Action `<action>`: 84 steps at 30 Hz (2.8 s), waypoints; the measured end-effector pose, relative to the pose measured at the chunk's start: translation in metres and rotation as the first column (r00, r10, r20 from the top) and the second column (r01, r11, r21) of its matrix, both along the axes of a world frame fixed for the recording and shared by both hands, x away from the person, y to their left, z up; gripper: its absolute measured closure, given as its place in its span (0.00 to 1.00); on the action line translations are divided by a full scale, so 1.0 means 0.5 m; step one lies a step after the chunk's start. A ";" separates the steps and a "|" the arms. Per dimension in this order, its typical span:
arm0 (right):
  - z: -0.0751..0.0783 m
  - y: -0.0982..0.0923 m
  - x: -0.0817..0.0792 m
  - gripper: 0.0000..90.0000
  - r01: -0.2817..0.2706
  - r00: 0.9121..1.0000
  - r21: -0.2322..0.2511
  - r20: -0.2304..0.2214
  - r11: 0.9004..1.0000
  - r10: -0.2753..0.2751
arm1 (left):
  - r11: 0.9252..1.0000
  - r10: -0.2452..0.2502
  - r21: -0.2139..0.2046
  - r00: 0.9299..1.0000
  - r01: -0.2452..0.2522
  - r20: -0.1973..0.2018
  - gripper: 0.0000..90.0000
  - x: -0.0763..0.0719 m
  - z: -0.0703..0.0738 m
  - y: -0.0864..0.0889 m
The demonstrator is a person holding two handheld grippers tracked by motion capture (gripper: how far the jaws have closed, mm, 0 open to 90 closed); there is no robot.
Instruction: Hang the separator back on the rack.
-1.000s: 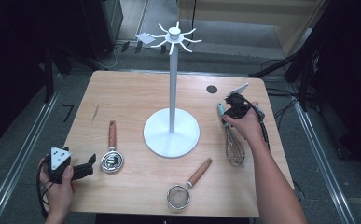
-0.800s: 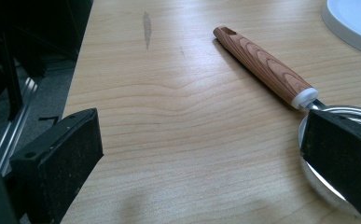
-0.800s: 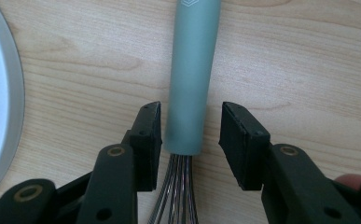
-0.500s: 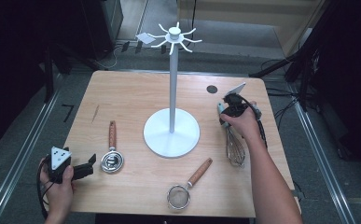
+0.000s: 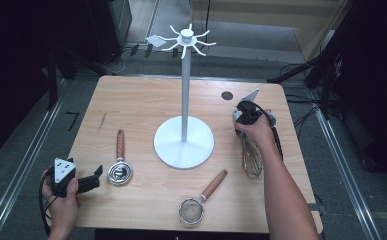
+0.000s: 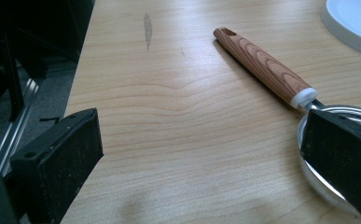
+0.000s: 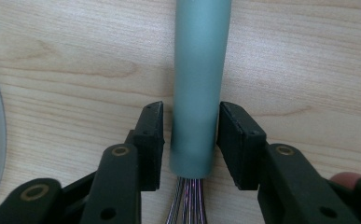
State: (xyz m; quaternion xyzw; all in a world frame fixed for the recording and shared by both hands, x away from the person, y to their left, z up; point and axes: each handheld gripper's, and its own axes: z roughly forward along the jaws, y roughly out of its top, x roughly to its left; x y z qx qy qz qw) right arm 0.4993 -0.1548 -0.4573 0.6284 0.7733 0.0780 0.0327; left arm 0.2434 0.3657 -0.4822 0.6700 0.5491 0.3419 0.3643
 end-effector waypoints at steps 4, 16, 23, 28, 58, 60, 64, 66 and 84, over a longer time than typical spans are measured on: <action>-0.008 0.000 0.004 0.70 0.000 1.000 -0.016 -0.009 1.000 0.000 | 1.000 0.000 0.003 1.000 0.000 -0.002 0.00 0.000 0.000 0.000; -0.009 0.009 0.018 0.78 0.014 0.999 -0.042 -0.043 0.999 -0.015 | 1.000 -0.004 0.014 1.000 0.004 -0.013 0.00 0.002 0.000 -0.003; -0.010 0.006 0.009 0.79 0.019 1.000 -0.031 -0.008 0.999 -0.020 | 1.000 0.000 0.001 1.000 0.000 -0.007 0.00 0.001 0.000 0.000; 0.004 -0.003 -0.005 0.79 -0.007 0.998 0.005 0.057 1.000 0.007 | 1.000 0.001 -0.004 1.000 -0.001 -0.006 0.00 0.001 0.000 0.001; 0.144 -0.025 -0.161 0.79 -0.218 0.883 0.250 0.461 0.943 0.082 | 1.000 0.008 0.011 1.000 -0.008 -0.004 0.00 0.000 0.000 -0.002; 0.148 -0.022 -0.166 0.79 -0.226 0.877 0.251 0.474 0.941 0.084 | 1.000 0.006 0.012 1.000 -0.006 -0.004 0.00 0.000 0.000 -0.002; 0.170 -0.004 -0.190 0.79 -0.278 0.847 0.282 0.523 0.918 0.096 | 1.000 0.002 0.011 1.000 -0.002 -0.005 0.00 0.000 0.001 -0.002; 0.176 0.000 -0.196 0.79 -0.292 0.836 0.279 0.539 0.915 0.102 | 1.000 0.003 0.013 1.000 -0.003 -0.003 0.00 0.000 0.000 -0.002; 0.229 0.016 -0.252 0.79 -0.427 0.692 0.338 0.720 0.839 0.062 | 1.000 -0.001 0.026 1.000 0.001 -0.003 0.00 0.000 0.000 -0.006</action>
